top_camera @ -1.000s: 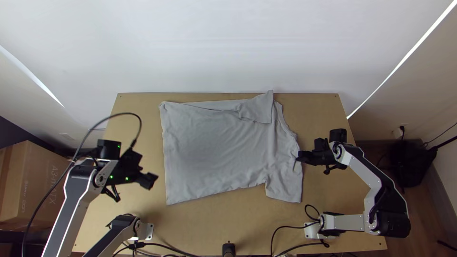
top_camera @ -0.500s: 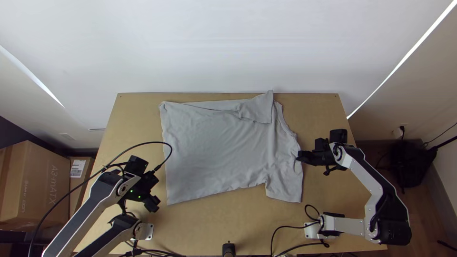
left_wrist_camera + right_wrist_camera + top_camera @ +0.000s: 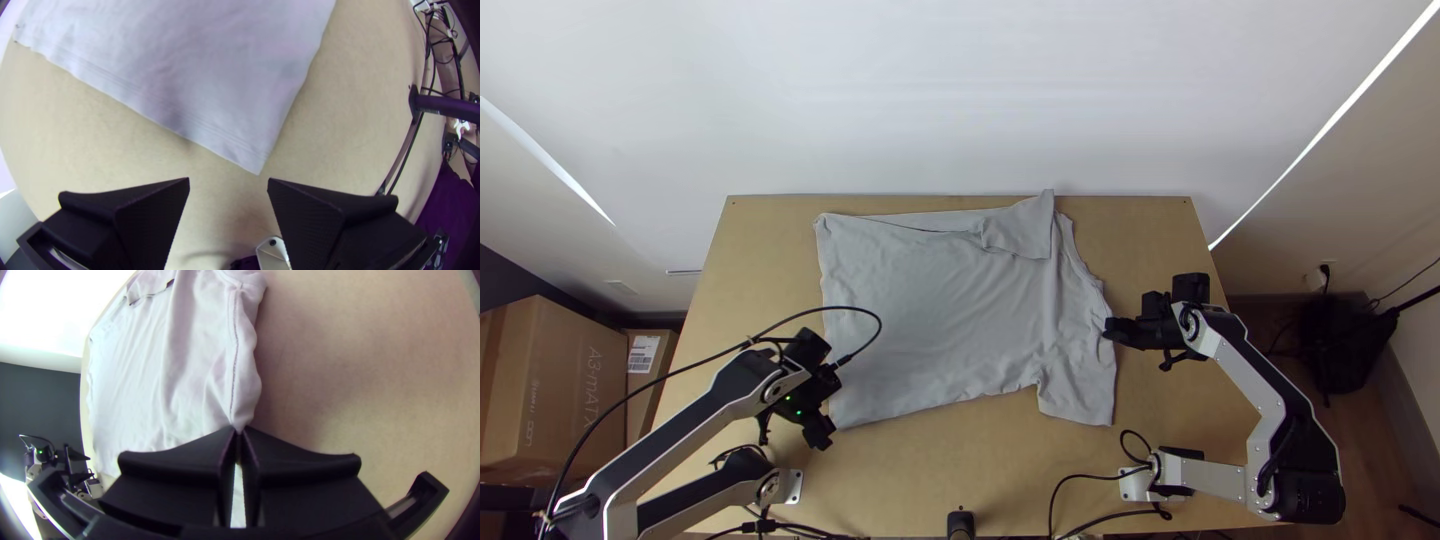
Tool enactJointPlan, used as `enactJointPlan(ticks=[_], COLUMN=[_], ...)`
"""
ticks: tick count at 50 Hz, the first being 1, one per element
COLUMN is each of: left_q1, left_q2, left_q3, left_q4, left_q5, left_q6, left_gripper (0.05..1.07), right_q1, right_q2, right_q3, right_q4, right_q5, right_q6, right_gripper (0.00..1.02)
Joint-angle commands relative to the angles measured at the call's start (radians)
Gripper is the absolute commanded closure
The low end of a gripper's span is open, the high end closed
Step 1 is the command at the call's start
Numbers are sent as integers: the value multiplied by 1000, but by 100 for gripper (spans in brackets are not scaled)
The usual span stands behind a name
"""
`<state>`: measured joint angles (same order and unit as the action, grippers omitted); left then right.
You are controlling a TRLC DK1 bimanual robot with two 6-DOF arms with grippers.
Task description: Fold the t-shirt
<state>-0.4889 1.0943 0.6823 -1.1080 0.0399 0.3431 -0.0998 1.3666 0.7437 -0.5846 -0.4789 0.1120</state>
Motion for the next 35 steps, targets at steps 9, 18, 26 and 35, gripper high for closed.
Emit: enactJointPlan(ticks=[9, 18, 26, 35], left_q1=[-76, -102, -122, -126], left_q2=[144, 211, 213, 199], left_q3=[20, 31, 26, 11], left_q4=[23, 82, 139, 174], left_q5=[-6, -5, -5, -3], left_q6=[-56, -85, -119, -116], left_gripper=[28, 28, 63, 105], right_q1=[8, 8, 3, -26], right_q2=[-21, -23, -26, -31], right_q3=[-15, -7, -3, 11], right_q4=[-8, -8, -8, -12], right_q5=[13, 16, 19, 19], right_q6=[26, 34, 35, 41], right_gripper=[100, 100, 100, 100])
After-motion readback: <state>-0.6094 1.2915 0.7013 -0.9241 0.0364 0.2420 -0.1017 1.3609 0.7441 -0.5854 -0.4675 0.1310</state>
